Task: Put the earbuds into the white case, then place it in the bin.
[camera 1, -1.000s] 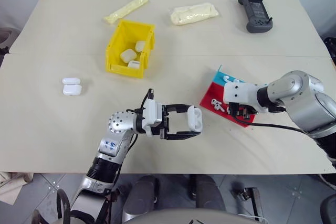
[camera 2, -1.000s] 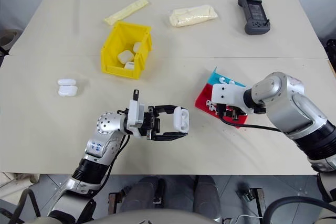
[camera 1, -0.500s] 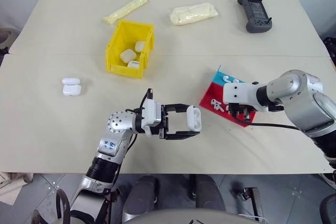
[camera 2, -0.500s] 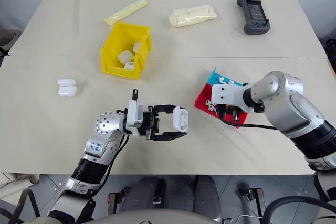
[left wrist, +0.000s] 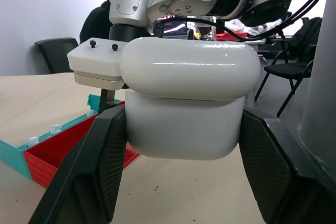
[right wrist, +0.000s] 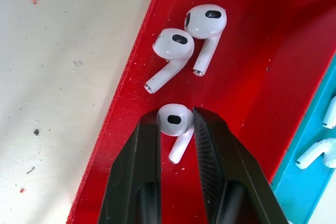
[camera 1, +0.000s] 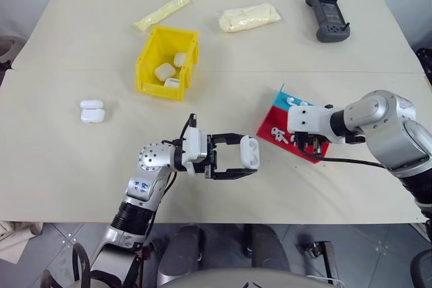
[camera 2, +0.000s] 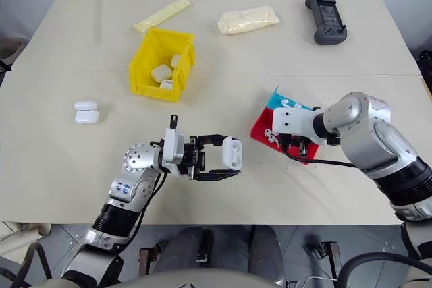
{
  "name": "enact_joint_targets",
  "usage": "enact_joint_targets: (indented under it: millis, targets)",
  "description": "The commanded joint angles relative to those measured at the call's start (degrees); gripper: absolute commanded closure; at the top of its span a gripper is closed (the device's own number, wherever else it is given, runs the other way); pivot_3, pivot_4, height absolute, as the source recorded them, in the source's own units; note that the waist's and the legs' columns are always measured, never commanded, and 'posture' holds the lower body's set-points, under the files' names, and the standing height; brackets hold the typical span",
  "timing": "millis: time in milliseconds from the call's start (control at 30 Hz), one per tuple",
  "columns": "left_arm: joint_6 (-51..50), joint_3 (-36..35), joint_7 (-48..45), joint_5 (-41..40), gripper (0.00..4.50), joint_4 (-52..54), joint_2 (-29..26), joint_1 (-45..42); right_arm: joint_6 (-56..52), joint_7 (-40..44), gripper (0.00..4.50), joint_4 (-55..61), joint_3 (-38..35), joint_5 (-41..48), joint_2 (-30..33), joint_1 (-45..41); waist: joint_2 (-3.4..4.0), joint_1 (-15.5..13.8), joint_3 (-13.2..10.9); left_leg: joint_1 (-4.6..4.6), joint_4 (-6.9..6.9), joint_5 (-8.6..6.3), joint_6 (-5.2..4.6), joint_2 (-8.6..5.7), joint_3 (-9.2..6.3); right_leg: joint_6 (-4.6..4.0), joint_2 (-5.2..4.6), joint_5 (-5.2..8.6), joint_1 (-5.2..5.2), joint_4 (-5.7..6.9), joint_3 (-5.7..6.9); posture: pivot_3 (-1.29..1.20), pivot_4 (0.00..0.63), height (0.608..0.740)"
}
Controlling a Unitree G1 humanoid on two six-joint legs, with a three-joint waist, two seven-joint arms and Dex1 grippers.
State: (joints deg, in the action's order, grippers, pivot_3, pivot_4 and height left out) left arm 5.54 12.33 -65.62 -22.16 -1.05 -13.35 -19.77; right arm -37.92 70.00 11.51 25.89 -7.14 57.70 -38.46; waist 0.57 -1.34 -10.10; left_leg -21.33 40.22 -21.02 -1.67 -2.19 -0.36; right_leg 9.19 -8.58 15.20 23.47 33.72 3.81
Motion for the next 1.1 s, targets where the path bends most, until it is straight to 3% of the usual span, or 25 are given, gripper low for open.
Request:
enact_joint_targets:
  millis: [33, 233, 400, 500, 633, 833, 933, 1100]
  targets:
    - [0.9, -0.1, -0.7, -1.1, 1.71, 0.1, 0.4, -0.9, -1.0, 0.0, 3.96, 1.3, -3.0, 0.4, 1.0, 1.2, 0.00, 0.0, 0.0, 0.00, 0.00, 0.00, 0.00, 0.00, 0.00, 0.00, 0.00, 0.00, 0.00, 0.01, 0.00, 0.00, 0.150, 0.740]
    - [1.0, -0.5, -1.8, -1.5, 1.71, -0.7, 0.3, -1.5, -3.3, -1.6, 3.96, 3.6, -6.5, 1.3, 0.9, 3.1, 0.00, 0.0, 0.0, 0.00, 0.00, 0.00, 0.00, -0.02, 0.02, 0.00, 0.01, 0.00, 0.00, 0.01, 0.00, 0.00, 0.150, 0.740]
    - [0.8, -1.2, -3.8, -3.1, 1.71, -1.0, -0.1, -1.7, -7.9, -1.1, 3.96, 9.8, -17.5, 8.5, 2.3, 5.8, 0.00, -0.1, 0.0, 0.00, 0.00, 0.00, 0.00, 0.03, 0.01, 0.00, 0.00, 0.00, 0.02, 0.01, -0.01, 0.00, 0.150, 0.740]
    - [0.7, -1.7, -5.4, -4.2, 1.71, -1.5, -0.2, -2.3, -6.8, -1.4, 3.96, 12.5, -27.9, 14.6, 0.8, 11.0, -0.01, -0.2, 0.0, -0.01, 0.00, 0.00, 0.00, 0.02, 0.00, 0.00, -0.01, 0.00, -0.01, 0.00, 0.00, 0.00, 0.150, 0.740]
    - [0.3, -2.7, -7.6, -5.9, 1.71, -1.8, -0.6, -3.0, -4.0, -5.1, 3.96, 16.9, -40.9, 23.7, -7.8, 18.7, -0.03, -0.2, 0.0, 0.00, 0.00, 0.00, 0.00, 0.01, -0.04, 0.00, -0.01, 0.00, -0.08, 0.00, 0.02, 0.00, 0.150, 0.740]
    - [-3.2, -3.2, -9.6, -7.6, 1.71, -1.3, -1.8, -4.1, -10.1, -14.9, 3.96, 26.2, -55.5, 47.9, -26.0, 26.6, -0.04, -0.1, 0.0, 0.08, -0.02, 0.01, 0.04, 0.01, 0.01, 0.01, 0.05, 0.00, -0.07, 0.08, 0.00, 0.00, 0.150, 0.740]
    - [-5.5, -4.0, -9.8, -8.5, 1.71, -0.7, -2.9, -4.6, -9.9, -21.7, 3.96, 31.5, -54.9, 56.4, -32.9, 31.2, -0.03, 0.0, 0.0, 0.11, -0.01, 0.01, 0.03, 0.06, -0.01, 0.00, 0.05, 0.00, -0.07, 0.12, -0.03, 0.00, 0.150, 0.740]
    - [-9.9, -3.3, -9.9, -8.6, 1.71, -0.2, -4.1, -5.7, -2.1, -26.7, 3.96, 35.6, -45.0, 55.1, -41.0, 37.3, -0.01, 0.0, 0.0, 0.16, -0.05, 0.01, 0.04, -0.05, 0.03, -0.01, 0.08, 0.01, -0.06, 0.15, -0.12, 0.00, 0.150, 0.740]
